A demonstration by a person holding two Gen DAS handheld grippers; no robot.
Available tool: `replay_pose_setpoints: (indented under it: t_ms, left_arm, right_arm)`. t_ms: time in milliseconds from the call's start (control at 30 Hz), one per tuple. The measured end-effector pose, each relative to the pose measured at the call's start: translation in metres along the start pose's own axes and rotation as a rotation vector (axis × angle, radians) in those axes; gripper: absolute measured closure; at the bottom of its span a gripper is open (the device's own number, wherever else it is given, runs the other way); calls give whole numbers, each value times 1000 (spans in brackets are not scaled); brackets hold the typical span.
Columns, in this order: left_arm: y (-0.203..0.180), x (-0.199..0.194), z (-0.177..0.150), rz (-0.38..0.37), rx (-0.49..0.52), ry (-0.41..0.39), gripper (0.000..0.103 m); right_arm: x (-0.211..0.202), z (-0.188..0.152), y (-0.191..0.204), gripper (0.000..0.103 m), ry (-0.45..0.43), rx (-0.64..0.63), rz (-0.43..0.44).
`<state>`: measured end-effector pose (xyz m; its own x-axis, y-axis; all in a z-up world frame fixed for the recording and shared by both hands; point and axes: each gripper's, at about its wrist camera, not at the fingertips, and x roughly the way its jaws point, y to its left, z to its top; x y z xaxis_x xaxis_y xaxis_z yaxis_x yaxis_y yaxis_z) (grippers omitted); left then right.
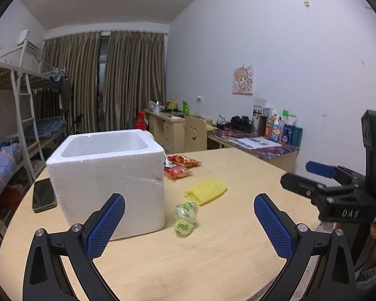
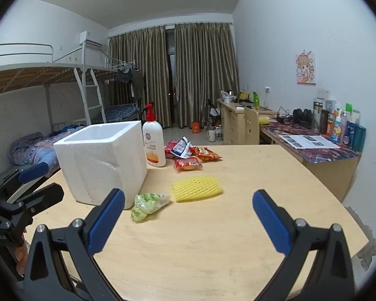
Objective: Organize soft objects
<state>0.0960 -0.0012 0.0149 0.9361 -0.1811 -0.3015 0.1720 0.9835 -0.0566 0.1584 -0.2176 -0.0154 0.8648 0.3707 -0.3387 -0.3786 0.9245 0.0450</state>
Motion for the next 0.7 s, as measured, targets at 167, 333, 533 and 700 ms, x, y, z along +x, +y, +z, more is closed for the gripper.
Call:
replay_pose_setpoints:
  t_ms: [167,333,533,700]
  left_arm:
    - [-2,8,0,-38,-4,10,0]
    - [-1,20,-1,-71,-22,44,0]
    - [-2,35,-1,-86,-26,68,0]
    - [-3,53,-1,-113,-34,99,0]
  right_arm:
    - [5,3,-7,0,17,22,24]
    - [11,3,-12,0,44,32,42]
    - [21,5,-15,0,67,15,45]
    - [33,7,-20,0,92,4,39]
